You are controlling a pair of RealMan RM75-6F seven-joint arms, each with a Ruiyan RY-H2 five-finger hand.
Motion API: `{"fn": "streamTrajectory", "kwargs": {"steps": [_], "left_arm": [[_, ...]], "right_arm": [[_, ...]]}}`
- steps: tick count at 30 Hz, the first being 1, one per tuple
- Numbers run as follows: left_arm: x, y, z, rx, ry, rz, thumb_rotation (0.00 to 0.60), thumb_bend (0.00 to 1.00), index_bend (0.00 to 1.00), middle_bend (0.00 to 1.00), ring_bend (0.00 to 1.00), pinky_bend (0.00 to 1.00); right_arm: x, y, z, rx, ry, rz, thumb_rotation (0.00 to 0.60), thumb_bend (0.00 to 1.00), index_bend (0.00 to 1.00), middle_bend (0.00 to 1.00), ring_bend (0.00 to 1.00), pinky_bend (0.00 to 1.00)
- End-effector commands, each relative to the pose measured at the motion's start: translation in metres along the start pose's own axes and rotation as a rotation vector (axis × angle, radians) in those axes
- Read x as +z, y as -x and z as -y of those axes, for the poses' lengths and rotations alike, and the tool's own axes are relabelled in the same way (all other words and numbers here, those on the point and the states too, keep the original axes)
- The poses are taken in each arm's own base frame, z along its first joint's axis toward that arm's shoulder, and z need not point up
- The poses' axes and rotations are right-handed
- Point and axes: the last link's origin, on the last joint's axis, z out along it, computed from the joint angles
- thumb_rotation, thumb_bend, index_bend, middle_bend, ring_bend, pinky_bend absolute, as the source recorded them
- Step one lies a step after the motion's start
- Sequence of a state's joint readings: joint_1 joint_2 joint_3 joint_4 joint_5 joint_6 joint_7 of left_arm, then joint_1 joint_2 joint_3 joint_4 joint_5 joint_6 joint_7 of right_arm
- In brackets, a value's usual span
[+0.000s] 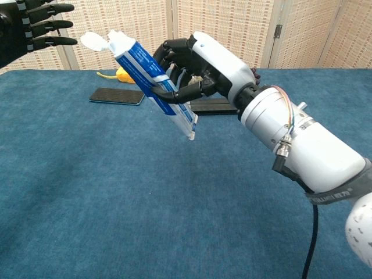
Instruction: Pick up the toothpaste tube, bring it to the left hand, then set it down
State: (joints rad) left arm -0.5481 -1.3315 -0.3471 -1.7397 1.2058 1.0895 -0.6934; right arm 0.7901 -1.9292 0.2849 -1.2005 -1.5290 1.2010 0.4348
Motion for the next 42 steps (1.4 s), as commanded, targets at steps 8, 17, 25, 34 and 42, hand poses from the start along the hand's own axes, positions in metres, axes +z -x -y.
{"fn": "streamTrajectory", "kwargs": {"steps": [8, 17, 25, 34, 42], "left_arm": [[0.013, 0.027, -0.013, -0.07, 0.024, -0.004, 0.0, 0.02, 0.0, 0.0, 0.0, 0.15], [0.02, 0.041, -0.015, -0.159, -0.013, 0.005, 0.0, 0.02, 0.0, 0.0, 0.0, 0.15], [0.025, 0.056, -0.019, -0.211, -0.013, 0.024, 0.0, 0.02, 0.0, 0.0, 0.0, 0.15], [0.03, 0.068, -0.023, -0.26, -0.014, 0.048, 0.0, 0.02, 0.0, 0.0, 0.0, 0.15], [0.033, 0.071, -0.028, -0.259, -0.003, 0.061, 0.0, 0.02, 0.0, 0.0, 0.0, 0.15]], "right_arm": [[0.022, 0.018, 0.014, -0.004, 0.002, -0.081, 0.6, 0.7, 0.64, 0.61, 0.53, 0.55], [0.031, 0.021, 0.016, -0.024, -0.004, -0.126, 0.6, 0.7, 0.64, 0.61, 0.53, 0.55], [0.029, 0.019, 0.012, -0.023, 0.004, -0.144, 0.6, 0.7, 0.64, 0.61, 0.53, 0.55], [0.03, 0.021, 0.01, -0.035, 0.015, -0.137, 0.6, 0.7, 0.64, 0.61, 0.53, 0.55], [0.032, 0.026, 0.008, -0.056, 0.039, -0.096, 0.6, 0.7, 0.65, 0.62, 0.54, 0.55]]}}
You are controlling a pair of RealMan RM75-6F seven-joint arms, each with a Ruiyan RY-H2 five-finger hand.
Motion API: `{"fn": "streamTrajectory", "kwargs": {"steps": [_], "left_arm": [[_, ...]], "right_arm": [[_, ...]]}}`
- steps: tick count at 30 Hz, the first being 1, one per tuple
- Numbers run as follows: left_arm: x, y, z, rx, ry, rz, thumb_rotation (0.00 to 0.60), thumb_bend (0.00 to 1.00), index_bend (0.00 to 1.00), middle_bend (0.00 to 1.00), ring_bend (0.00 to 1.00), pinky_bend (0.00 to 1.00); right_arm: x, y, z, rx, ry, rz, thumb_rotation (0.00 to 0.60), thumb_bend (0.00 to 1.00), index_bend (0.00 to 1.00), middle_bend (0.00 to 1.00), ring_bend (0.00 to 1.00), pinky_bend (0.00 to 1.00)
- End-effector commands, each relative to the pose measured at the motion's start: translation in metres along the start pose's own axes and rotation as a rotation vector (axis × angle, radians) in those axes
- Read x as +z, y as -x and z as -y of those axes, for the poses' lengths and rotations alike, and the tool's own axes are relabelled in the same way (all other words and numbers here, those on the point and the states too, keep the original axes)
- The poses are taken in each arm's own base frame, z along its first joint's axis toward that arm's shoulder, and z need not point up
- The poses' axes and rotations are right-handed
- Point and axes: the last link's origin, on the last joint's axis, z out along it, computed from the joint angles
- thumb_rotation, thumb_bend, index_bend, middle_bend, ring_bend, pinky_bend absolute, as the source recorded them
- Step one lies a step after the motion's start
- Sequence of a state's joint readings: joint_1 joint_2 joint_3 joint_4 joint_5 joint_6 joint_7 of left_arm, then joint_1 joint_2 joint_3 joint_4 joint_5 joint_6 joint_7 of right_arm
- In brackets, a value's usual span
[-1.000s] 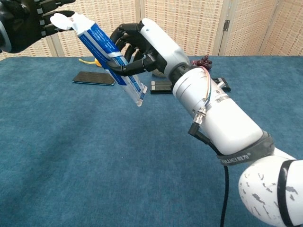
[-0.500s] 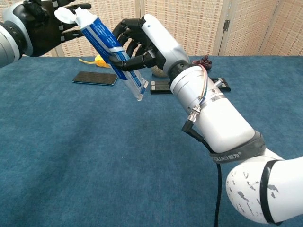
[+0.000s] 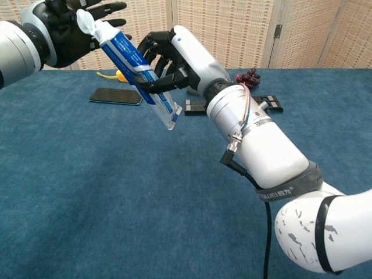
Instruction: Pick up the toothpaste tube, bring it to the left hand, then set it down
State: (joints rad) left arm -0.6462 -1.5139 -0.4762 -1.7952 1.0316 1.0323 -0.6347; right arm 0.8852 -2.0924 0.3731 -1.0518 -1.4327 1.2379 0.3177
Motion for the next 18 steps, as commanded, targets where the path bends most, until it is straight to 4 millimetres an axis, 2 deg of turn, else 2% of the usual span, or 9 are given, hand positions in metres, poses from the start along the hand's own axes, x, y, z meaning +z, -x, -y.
{"fn": "streamTrajectory", "kwargs": {"steps": [1, 12, 18], "left_arm": [[0.001, 0.0, -0.001, 0.008, 0.001, 0.008, 0.0, 0.02, 0.0, 0.0, 0.0, 0.15], [0.0, -0.01, 0.002, 0.157, 0.028, 0.038, 0.0, 0.02, 0.0, 0.0, 0.0, 0.15], [-0.002, -0.014, 0.011, 0.255, 0.037, 0.056, 0.0, 0.02, 0.0, 0.0, 0.0, 0.15]], "right_arm": [[0.0, 0.002, 0.0, -0.01, 0.006, 0.018, 0.6, 0.7, 0.65, 0.62, 0.54, 0.55], [0.0, 0.002, 0.005, -0.06, 0.035, 0.106, 0.6, 0.7, 0.66, 0.63, 0.55, 0.55], [0.0, 0.003, 0.006, -0.088, 0.048, 0.13, 0.6, 0.7, 0.66, 0.63, 0.55, 0.55]]}}
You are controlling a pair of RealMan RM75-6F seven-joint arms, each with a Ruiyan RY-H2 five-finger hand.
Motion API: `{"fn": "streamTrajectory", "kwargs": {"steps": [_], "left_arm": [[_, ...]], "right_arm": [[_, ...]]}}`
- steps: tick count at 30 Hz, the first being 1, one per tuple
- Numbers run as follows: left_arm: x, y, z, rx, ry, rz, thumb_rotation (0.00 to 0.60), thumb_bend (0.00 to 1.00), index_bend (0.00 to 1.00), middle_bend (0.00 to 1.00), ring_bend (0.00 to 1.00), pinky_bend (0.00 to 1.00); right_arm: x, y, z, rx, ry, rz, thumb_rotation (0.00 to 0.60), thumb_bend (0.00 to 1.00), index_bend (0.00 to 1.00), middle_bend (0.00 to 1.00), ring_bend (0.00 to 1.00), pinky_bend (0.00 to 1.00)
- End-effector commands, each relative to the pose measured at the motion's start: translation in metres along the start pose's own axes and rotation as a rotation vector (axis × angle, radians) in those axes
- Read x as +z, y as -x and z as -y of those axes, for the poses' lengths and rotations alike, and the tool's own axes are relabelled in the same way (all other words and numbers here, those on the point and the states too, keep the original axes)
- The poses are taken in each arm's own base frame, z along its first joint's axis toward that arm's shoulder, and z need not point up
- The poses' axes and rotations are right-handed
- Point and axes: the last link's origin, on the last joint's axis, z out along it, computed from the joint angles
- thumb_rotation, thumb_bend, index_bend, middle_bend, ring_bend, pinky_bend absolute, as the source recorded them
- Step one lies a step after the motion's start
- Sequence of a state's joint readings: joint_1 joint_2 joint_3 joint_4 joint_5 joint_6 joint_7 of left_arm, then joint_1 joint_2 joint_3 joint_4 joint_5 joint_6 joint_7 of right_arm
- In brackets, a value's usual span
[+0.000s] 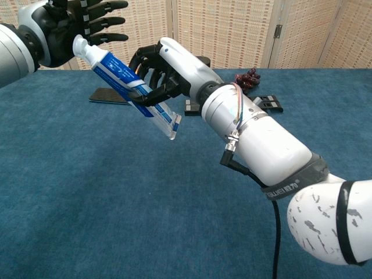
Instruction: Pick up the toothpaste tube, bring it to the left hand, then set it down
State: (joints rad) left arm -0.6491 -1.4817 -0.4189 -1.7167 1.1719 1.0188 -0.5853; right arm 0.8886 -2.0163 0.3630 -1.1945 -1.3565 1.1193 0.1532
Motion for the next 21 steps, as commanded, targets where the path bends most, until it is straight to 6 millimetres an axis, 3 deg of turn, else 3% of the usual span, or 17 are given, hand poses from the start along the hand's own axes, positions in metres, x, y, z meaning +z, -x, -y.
{"fn": "streamTrajectory", "kwargs": {"steps": [1, 9, 21], "left_arm": [[-0.002, -0.001, 0.005, 0.032, -0.003, 0.01, 0.0, 0.02, 0.0, 0.0, 0.0, 0.15], [-0.002, -0.003, 0.007, 0.077, 0.019, 0.033, 0.0, 0.01, 0.0, 0.0, 0.0, 0.15], [-0.007, -0.022, 0.01, 0.22, 0.141, 0.052, 0.0, 0.01, 0.0, 0.0, 0.0, 0.15]], "right_arm": [[0.0, 0.0, 0.0, -0.005, 0.007, 0.009, 0.6, 0.7, 0.66, 0.63, 0.55, 0.55], [-0.002, -0.002, -0.002, 0.015, 0.002, 0.051, 0.6, 0.7, 0.67, 0.63, 0.55, 0.55], [-0.018, -0.021, -0.008, 0.151, 0.042, 0.187, 0.6, 0.71, 0.68, 0.64, 0.55, 0.55]]}}
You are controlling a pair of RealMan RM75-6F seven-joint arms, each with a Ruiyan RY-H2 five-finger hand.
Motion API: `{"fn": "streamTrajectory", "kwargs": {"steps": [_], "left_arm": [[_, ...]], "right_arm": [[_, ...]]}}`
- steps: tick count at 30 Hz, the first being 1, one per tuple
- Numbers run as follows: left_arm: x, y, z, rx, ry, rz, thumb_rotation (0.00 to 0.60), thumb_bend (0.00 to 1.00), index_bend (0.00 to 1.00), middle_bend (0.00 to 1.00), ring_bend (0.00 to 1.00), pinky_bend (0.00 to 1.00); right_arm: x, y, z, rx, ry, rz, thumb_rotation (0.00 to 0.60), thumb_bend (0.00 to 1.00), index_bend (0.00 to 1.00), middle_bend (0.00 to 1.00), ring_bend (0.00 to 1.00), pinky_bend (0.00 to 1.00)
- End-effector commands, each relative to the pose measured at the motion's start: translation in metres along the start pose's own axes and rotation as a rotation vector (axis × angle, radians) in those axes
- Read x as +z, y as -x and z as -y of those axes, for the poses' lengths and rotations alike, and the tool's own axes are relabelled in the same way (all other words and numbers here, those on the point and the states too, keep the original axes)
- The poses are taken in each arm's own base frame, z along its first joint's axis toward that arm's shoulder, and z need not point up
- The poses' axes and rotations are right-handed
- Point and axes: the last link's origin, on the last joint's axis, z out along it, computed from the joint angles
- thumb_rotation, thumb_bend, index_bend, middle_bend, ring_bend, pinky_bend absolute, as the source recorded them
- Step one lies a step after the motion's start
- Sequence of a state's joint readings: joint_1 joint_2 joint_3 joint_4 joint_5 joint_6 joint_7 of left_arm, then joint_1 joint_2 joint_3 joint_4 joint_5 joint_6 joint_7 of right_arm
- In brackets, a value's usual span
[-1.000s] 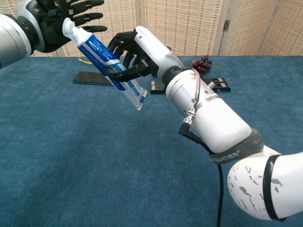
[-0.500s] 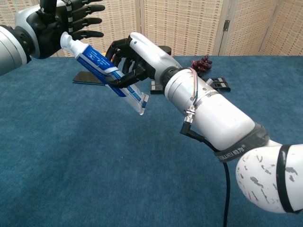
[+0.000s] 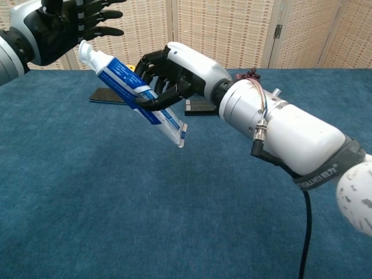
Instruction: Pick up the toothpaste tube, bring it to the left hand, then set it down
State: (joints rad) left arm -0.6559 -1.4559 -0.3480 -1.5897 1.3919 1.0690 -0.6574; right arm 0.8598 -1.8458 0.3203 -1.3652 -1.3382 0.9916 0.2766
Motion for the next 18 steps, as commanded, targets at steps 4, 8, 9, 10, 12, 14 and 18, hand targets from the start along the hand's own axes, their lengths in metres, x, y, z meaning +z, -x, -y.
{"fn": "streamTrajectory", "kwargs": {"steps": [4, 8, 9, 10, 12, 14, 18], "left_arm": [[-0.0086, -0.008, 0.0047, 0.099, 0.072, 0.034, 0.0, 0.01, 0.0, 0.0, 0.0, 0.15], [-0.0109, -0.0072, 0.0056, 0.161, 0.097, 0.065, 0.0, 0.01, 0.0, 0.0, 0.0, 0.14], [-0.0108, -0.0067, 0.0053, 0.179, 0.106, 0.068, 0.0, 0.01, 0.0, 0.0, 0.0, 0.14], [-0.0107, -0.0061, 0.0053, 0.19, 0.111, 0.069, 0.0, 0.01, 0.0, 0.0, 0.0, 0.14], [-0.0101, -0.0042, 0.0051, 0.225, 0.124, 0.082, 0.0, 0.01, 0.0, 0.0, 0.0, 0.14], [-0.0091, -0.0033, 0.0049, 0.256, 0.134, 0.09, 0.0, 0.01, 0.0, 0.0, 0.0, 0.14], [-0.0074, -0.0002, 0.0051, 0.295, 0.149, 0.112, 0.0, 0.01, 0.0, 0.0, 0.0, 0.14]], "right_arm": [[-0.0052, -0.0038, -0.0072, 0.073, 0.062, 0.07, 0.6, 0.71, 0.68, 0.64, 0.55, 0.55], [-0.0036, -0.004, -0.0069, 0.105, 0.08, 0.087, 0.6, 0.7, 0.68, 0.64, 0.55, 0.55], [-0.0032, -0.0036, -0.0064, 0.115, 0.083, 0.092, 0.6, 0.7, 0.68, 0.64, 0.55, 0.55], [-0.0027, -0.0033, -0.006, 0.122, 0.086, 0.096, 0.6, 0.7, 0.68, 0.64, 0.55, 0.55], [-0.0017, -0.0026, -0.0055, 0.129, 0.091, 0.103, 0.6, 0.71, 0.68, 0.64, 0.55, 0.55], [-0.0014, -0.0025, -0.0049, 0.14, 0.095, 0.108, 0.6, 0.71, 0.68, 0.64, 0.55, 0.55], [-0.0011, -0.0033, -0.0035, 0.161, 0.101, 0.123, 0.6, 0.71, 0.68, 0.64, 0.55, 0.55]]}}
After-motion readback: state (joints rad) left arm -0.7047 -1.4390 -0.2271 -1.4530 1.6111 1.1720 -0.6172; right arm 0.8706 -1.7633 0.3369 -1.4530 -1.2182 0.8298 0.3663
